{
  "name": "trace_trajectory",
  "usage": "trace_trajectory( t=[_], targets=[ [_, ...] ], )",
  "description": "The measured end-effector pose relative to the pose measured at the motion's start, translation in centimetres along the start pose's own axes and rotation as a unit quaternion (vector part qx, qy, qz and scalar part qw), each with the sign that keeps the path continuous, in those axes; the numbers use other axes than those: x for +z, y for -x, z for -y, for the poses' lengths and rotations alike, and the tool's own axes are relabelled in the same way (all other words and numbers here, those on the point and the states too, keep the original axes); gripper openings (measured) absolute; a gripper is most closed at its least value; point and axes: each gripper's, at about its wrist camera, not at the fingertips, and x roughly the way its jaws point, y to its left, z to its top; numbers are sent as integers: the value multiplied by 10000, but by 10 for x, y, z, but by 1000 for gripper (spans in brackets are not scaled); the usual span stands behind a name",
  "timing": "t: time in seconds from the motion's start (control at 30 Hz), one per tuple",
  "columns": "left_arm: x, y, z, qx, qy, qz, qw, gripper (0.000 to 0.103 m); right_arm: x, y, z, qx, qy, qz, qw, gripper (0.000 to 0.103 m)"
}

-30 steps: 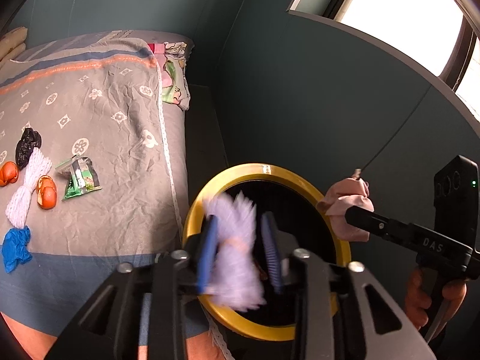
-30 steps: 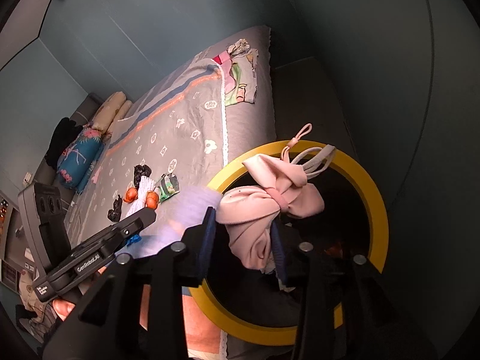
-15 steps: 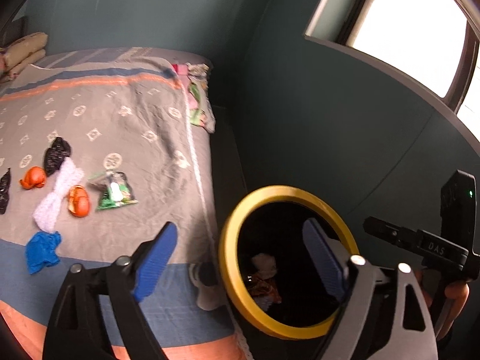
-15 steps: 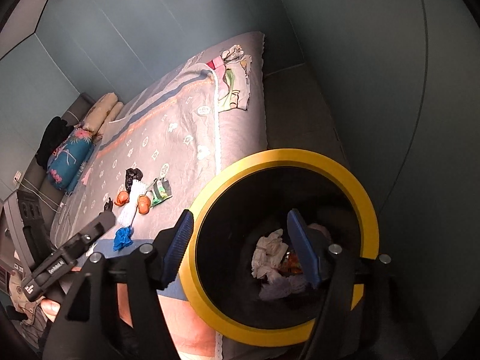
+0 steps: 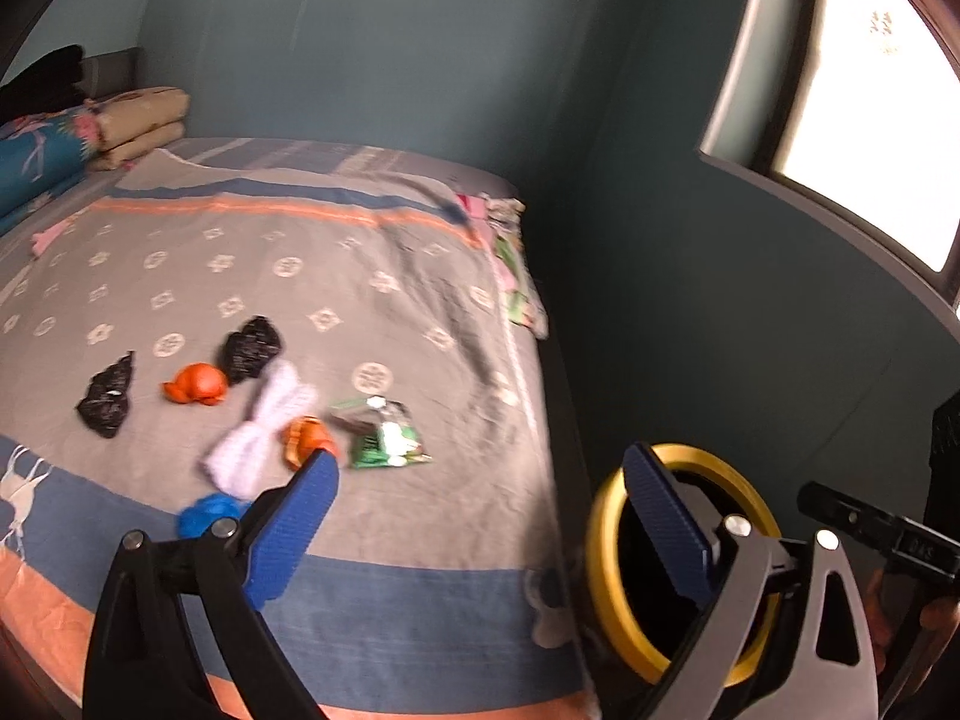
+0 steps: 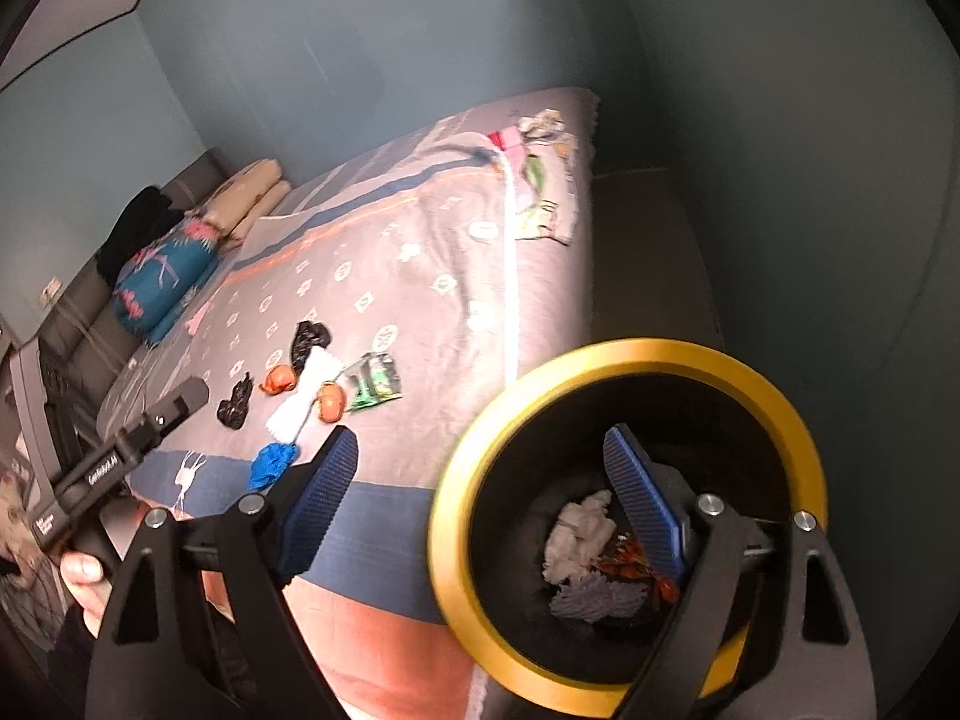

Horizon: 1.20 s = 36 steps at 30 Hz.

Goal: Collect trash
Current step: 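Move both grippers back toward the black bags and green packet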

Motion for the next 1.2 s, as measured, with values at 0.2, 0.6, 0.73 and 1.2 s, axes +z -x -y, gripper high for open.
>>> trace_trajectory(
  t=[0.2,0.6,0.73,1.2],
  targets=[
    [4,11,-41,454,95,145,9988,93,2,-17,-40,352,394,140,9985,86],
    [9,21,-143,1262,662,228,9895,93,12,-73,-112,789,810,-60,9936,91],
    [12,17,-176,1504,845,222,9848,93,14,-98,-129,846,839,-280,9925,91],
    [18,-19,-263,2109,1009,-19,9723,93,22,-210,-174,478,1279,-1022,9853,90]
  ],
)
